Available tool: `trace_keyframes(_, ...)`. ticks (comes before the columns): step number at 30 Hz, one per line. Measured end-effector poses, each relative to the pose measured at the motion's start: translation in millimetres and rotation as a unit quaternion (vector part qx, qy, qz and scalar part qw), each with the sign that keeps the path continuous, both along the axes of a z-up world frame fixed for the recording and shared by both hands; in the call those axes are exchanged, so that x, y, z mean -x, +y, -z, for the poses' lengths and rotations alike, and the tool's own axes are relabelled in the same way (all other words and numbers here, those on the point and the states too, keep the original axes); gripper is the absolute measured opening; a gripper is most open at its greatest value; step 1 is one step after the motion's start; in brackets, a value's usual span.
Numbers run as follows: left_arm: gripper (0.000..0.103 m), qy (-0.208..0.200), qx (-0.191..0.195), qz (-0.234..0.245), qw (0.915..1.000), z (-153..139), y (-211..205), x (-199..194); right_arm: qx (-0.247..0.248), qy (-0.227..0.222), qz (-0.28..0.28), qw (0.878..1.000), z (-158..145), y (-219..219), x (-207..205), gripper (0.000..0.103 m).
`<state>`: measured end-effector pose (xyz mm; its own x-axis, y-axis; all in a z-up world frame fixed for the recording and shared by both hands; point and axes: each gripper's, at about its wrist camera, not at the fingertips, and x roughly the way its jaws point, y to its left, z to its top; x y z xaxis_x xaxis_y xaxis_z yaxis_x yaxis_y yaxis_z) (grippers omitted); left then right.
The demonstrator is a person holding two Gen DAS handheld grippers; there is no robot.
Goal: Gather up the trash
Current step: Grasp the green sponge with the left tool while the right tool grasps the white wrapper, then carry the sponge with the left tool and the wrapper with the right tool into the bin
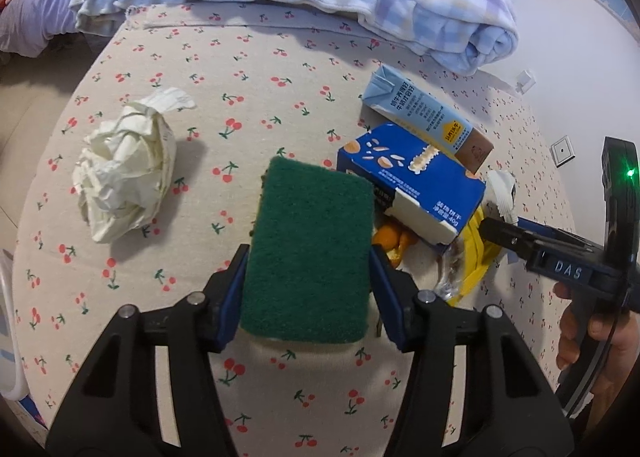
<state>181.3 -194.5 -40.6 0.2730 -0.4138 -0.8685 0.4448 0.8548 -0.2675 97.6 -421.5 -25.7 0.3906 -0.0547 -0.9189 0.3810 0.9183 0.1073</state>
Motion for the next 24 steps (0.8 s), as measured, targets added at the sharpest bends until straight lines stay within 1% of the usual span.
trace_keyframes(4,0.059,-0.015,-0.003,-0.002,0.9999,-7.9,6.4,4.0,-0.018,-0.011,0.009,1.0,-8.3,-4.7,7.9,0.056)
trace_keyframes(5,0.059,-0.017,-0.003,-0.003,0.9999,-9.0,7.9,4.2,-0.017,-0.015,0.008,1.0,-12.1,-4.0,10.0,0.049)
trace_keyframes(6,0.059,-0.019,-0.001,-0.004,0.9998,-11.5,10.2,5.6,-0.015,-0.019,0.007,1.0,-15.5,-2.9,11.3,0.036)
trace_keyframes(8,0.059,-0.02,0.002,-0.007,0.9998,-14.6,15.1,7.8,-0.008,-0.026,0.006,1.0,-22.9,-1.2,15.6,0.032)
trace_keyframes(11,0.059,-0.022,0.008,-0.013,0.9996,-20.1,22.0,11.2,-0.003,-0.036,0.009,0.999,-30.7,-1.2,22.8,0.02)
trace_keyframes(13,0.059,-0.024,0.012,-0.018,0.9995,-23.7,26.9,13.3,0.002,-0.042,0.014,0.999,-36.8,-1.4,28.5,0.019)
trace_keyframes(15,0.059,-0.026,0.016,-0.022,0.9993,-27.5,32.2,15.6,0.004,-0.05,0.016,0.999,-42.3,0.5,31.2,0.015)
trace_keyframes(17,0.059,-0.028,0.022,-0.028,0.999,-32.2,39.0,18.0,0.005,-0.059,0.016,0.998,-49.7,2.8,36.1,0.013)
trace_keyframes(24,0.058,-0.041,0.029,-0.045,0.9977,-42.7,60.7,20.8,0.014,-0.089,-0.005,0.996,-75.8,28.4,43.6,0.012)
